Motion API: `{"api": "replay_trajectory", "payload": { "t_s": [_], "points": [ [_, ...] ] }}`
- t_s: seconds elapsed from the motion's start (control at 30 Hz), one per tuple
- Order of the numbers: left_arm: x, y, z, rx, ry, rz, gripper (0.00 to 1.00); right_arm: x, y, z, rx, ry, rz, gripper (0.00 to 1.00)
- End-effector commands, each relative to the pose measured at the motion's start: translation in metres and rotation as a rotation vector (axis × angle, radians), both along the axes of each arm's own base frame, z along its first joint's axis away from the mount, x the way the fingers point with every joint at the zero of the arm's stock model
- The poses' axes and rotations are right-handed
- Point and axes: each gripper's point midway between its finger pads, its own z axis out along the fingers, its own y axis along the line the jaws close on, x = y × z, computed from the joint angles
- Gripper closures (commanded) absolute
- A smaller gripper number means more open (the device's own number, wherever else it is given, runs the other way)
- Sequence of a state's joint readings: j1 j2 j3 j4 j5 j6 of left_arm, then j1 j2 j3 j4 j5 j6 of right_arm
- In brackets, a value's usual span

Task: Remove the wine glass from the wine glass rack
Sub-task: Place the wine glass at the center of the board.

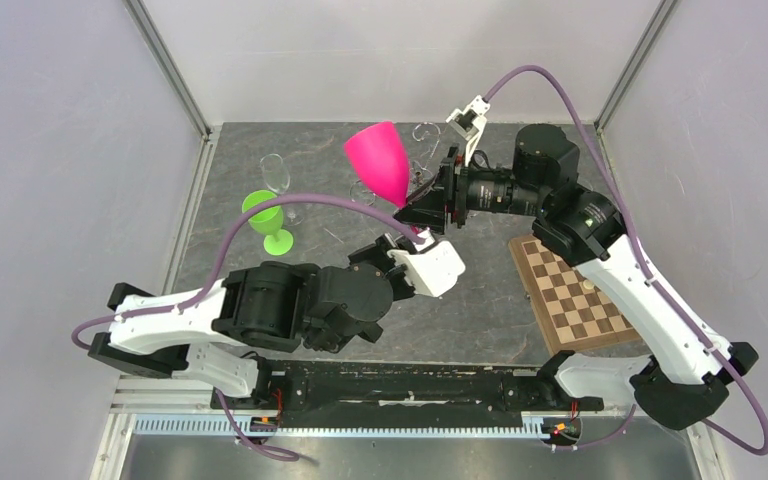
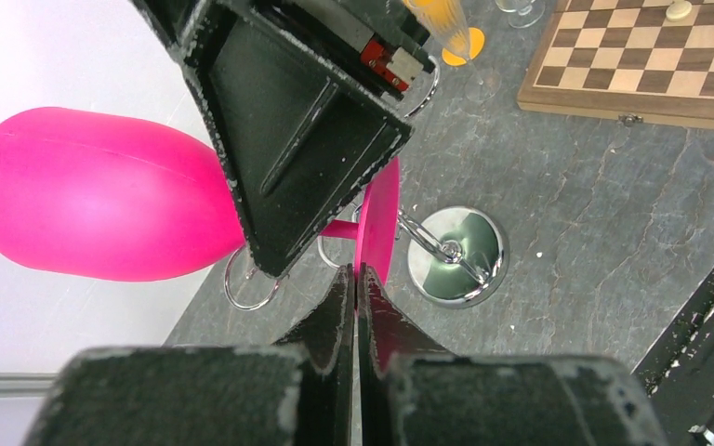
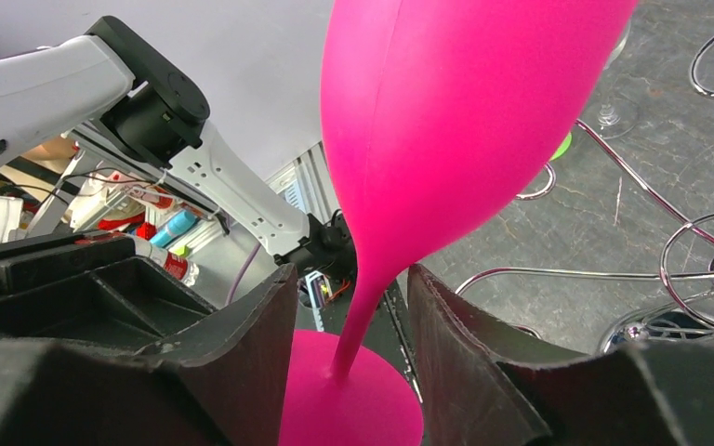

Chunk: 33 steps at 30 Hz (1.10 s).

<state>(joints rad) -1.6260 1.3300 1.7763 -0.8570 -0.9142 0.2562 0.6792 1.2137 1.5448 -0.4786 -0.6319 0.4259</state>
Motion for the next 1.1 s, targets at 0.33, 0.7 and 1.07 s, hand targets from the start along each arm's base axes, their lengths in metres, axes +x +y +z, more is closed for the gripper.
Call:
{"api": "replay_trajectory", "payload": {
  "t_s": [0.33,0.7,1.07],
  "points": [
    [-0.002,-0.002,0.012,-0.011,-0.046,0.001,0.98,-0.008,0.014,-0.004,0.004,-0.020,0.064,0.82],
    [-0.003,-0.002,0.008,-0.016,-0.036,0.000,0.98,-0.014,0.013,-0.001,0.016,-0.031,0.077,1.00],
    [-0.013,0.005,0.002,-0.086,0.057,-0.053,0.42,-0.014,0.001,0.004,0.009,-0.089,0.027,1.00]
  ]
}}
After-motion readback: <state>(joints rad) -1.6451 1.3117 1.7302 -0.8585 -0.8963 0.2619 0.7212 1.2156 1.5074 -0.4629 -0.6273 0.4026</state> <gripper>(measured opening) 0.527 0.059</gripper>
